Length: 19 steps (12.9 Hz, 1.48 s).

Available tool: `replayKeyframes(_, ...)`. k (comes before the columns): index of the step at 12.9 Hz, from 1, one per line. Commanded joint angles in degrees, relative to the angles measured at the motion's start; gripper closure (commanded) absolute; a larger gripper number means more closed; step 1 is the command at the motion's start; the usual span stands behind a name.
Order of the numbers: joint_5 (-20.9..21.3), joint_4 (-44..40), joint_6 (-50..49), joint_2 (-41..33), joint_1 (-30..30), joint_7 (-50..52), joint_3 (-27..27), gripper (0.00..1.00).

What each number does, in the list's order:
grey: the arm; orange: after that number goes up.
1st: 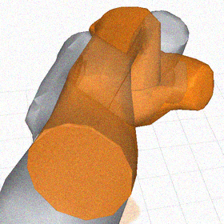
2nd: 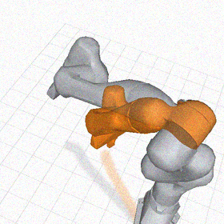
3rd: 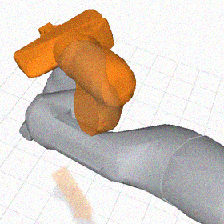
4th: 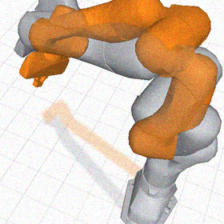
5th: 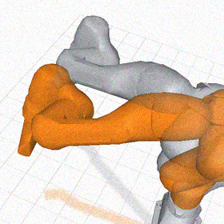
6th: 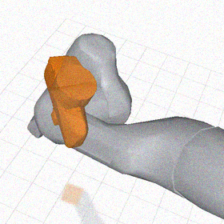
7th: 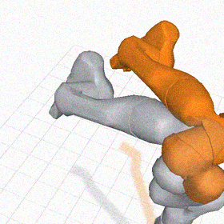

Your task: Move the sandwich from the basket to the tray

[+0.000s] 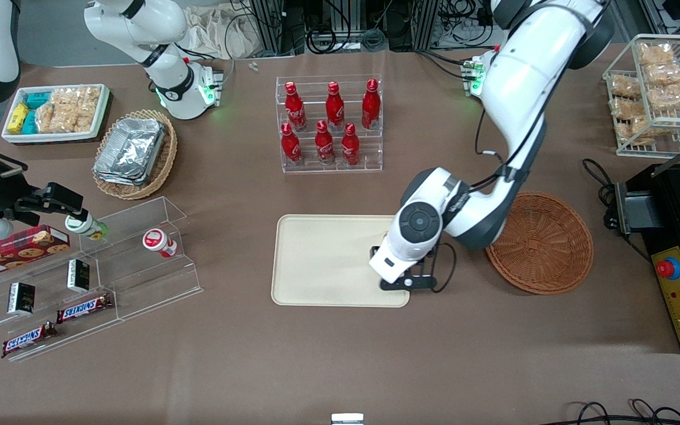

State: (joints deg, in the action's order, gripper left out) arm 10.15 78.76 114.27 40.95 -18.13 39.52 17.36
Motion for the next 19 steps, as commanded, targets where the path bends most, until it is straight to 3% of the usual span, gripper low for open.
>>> replayKeyframes(1,0.75,1.13,-7.55,-7.96,4.49,0.56,0.13,0.00)
replayKeyframes(6,0.23,1.74,-12.32,-17.64,10.65,-0.05,0.22,0.00)
replayKeyframes(10,-2.48,11.65,-11.62,-26.42,15.39,-3.64,0.14,0.00)
replayKeyframes(13,-3.38,21.94,-8.63,-36.09,21.54,-16.01,0.13,0.00)
replayKeyframes(15,-5.47,24.59,-8.98,-39.70,23.74,-22.96,-2.40,0.00)
replayKeyframes(17,-7.59,22.24,-10.99,-39.98,23.58,-31.47,-8.80,0.00)
replayKeyframes(19,-8.39,19.95,-12.75,-39.54,23.84,-36.52,-11.29,0.00)
